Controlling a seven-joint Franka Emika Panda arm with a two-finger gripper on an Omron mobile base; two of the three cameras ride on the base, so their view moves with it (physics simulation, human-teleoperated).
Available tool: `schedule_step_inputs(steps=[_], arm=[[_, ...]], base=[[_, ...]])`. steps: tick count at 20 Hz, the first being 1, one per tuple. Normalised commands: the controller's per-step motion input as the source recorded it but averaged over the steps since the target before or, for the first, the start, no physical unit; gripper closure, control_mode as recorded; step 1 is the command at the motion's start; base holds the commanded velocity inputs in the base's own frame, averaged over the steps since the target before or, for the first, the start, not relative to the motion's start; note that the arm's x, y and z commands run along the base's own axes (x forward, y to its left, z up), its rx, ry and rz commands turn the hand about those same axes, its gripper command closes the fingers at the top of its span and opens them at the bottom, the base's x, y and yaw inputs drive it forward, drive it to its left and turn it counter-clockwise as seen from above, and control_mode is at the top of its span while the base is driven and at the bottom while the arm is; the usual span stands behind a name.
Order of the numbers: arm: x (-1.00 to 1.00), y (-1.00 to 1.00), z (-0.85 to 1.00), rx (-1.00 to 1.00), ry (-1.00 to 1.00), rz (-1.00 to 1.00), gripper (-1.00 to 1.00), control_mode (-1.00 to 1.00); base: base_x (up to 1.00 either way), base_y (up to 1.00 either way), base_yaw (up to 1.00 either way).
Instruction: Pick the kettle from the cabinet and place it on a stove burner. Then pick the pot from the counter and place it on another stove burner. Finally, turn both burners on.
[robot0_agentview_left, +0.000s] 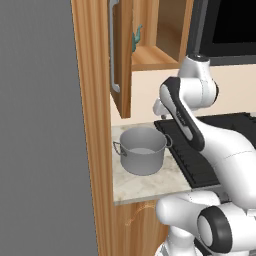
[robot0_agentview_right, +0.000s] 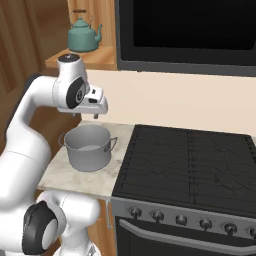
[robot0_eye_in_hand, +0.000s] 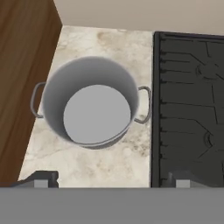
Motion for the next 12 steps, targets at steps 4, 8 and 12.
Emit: schedule_step_inputs(steps=[4,8,12], arm=[[-0.04,0.0,0.17,0.0,-0.12,0.01,-1.0,-1.0],[0.0,0.0,0.21,0.0,-0.13,0.03,-1.0,-1.0],[-0.01,0.0,0.23,0.0,-0.15,0.04,-1.0,-1.0]], base=[[0.0,0.0,0.0],[0.0,0.0,0.0],[0.0,0.0,0.0]])
